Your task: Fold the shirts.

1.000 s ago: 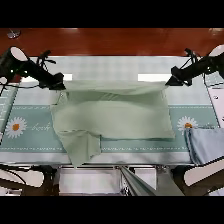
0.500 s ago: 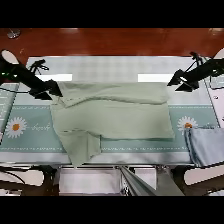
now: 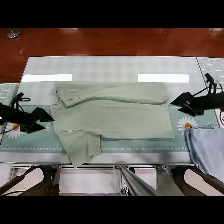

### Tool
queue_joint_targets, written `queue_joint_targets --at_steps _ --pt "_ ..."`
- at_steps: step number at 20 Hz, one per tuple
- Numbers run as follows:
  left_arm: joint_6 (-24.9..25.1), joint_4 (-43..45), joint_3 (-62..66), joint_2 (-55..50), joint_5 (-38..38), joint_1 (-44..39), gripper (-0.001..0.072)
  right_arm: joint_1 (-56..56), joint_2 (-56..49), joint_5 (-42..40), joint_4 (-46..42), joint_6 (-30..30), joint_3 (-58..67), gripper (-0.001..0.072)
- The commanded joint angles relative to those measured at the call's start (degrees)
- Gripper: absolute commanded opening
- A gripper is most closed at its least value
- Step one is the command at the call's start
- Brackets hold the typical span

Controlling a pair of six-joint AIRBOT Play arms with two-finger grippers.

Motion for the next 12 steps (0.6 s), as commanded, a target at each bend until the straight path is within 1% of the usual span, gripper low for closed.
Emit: queue_joint_targets --at_steps 1,5,9,12 --pt "1.5 -5.4 -11.0 5.8 5.6 1.8 0.0703 -0.3 6.5 -4.3 9.2 -4.4 -11.9 0.0626" --pt "1.7 -5.5 -14.3 5.7 5.6 -4.2 0.0703 -0.3 6.5 -4.6 9.9 -4.4 -13.0 0.0626" --pt "1.7 -7.3 -17.7 5.7 9.7 -11.8 0.0703 -1.0 6.5 -4.4 10.7 -3.4 -12.7 0.0626" --pt "1.8 -10.1 -21.6 5.7 14.6 -16.4 0.0696 -8.9 6.5 -0.9 8.7 -2.8 -9.3 0.0626"
